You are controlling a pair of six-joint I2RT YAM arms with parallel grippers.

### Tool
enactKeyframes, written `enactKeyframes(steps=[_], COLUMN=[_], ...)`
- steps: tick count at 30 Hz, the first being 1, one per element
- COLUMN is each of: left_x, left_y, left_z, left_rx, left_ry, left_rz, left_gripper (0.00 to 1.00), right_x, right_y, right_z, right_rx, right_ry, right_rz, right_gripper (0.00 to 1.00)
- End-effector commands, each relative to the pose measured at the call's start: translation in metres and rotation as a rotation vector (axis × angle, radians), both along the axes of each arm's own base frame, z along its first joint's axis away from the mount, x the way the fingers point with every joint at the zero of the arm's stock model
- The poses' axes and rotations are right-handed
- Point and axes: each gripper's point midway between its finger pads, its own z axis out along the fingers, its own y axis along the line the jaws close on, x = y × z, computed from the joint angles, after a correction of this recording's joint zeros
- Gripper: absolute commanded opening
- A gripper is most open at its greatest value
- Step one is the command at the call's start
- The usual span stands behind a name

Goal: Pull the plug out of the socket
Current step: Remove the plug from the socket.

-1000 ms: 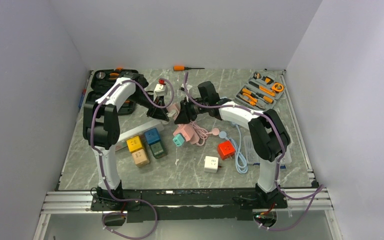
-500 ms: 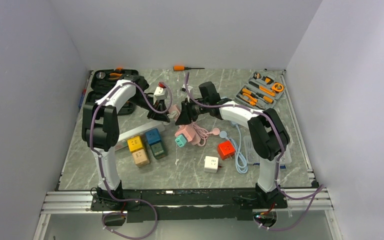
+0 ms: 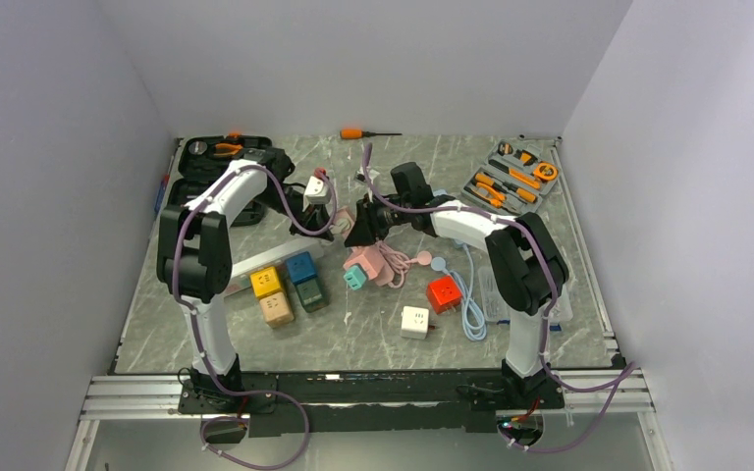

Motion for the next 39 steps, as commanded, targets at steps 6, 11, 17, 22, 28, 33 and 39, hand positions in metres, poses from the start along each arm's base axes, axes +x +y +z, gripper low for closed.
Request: enactKeyframes(steps=[6, 11, 17, 22, 28, 33, 39], left_x=[-0.073, -0.075, -0.079, -0.081, -0.081, -0.075, -0.047], left_y=[-0.016, -0.015, -0.013, -0.011, -0.011, -0.013, 0.001], left_z=[0.055, 0.056, 0.056, 0.056, 0.055, 0.045, 0.043], left_rx=[-0.089, -0.084, -0.077, -0.070, -0.071, -0.065, -0.060], left_ry=[0.153, 0.143, 0.135, 0.126, 0.123, 0.168, 0.156], left_rz=[-0.068, -0.072, -0.077, -0.081, -0.082, -0.072, 0.000], left_gripper=[0.00, 0.00, 0.00, 0.00, 0.00, 0.00, 0.00], right_x=[0.127, 0.136, 0.143, 0.141, 0.131, 0.113, 0.099], right_y=[-0.065, -0.081, -0.099, -0.095, -0.080, -0.052, -0.042], right_z=[-0.013, -0.027, -0.042, -0.036, -0.010, 0.037, 0.056], right_rx=[-0.109, -0.143, -0.202, -0.184, -0.067, 0.008, 0.034], right_ry=[-0.190, -0.171, -0.178, -0.193, -0.176, -0.242, -0.257], right_rz=[-0.497, -0.563, -0.619, -0.584, -0.501, -0.417, -0.381], right_gripper=[0.00, 0.00, 0.00, 0.00, 0.00, 0.00, 0.00])
